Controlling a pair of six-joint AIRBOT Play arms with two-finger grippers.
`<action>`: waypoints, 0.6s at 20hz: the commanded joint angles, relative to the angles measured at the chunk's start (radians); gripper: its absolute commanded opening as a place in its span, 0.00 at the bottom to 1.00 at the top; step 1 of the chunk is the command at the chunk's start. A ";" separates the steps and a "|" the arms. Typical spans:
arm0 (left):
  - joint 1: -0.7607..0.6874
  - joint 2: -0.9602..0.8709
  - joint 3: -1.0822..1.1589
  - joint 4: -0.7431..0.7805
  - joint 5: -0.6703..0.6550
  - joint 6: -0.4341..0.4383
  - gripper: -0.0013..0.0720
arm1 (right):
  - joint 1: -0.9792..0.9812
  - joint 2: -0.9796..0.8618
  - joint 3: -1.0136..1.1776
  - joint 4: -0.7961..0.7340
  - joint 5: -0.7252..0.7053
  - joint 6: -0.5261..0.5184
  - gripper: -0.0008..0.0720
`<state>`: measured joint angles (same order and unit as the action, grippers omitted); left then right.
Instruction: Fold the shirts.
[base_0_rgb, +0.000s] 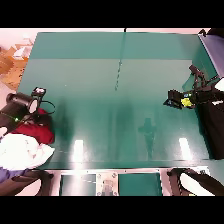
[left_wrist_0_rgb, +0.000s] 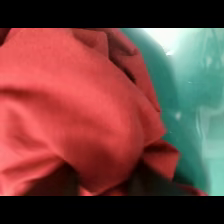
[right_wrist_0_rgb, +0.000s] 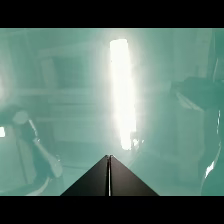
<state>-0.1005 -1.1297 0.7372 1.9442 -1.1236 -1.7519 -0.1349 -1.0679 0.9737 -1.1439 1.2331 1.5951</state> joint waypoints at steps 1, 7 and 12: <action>0.000 0.000 -0.027 0.033 0.022 0.016 0.05 | 0.001 0.001 0.000 0.000 0.000 0.000 0.03; -0.076 0.000 0.335 -0.185 -0.151 0.151 0.05 | 0.001 0.001 0.000 0.000 -0.004 0.000 0.03; -0.342 0.000 0.661 -0.360 -0.007 0.164 0.05 | 0.000 0.000 0.002 0.001 -0.014 0.000 0.03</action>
<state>-0.3153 -1.1297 1.2457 1.7031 -1.2095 -1.6081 -0.1349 -1.0679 0.9737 -1.1435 1.2236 1.5951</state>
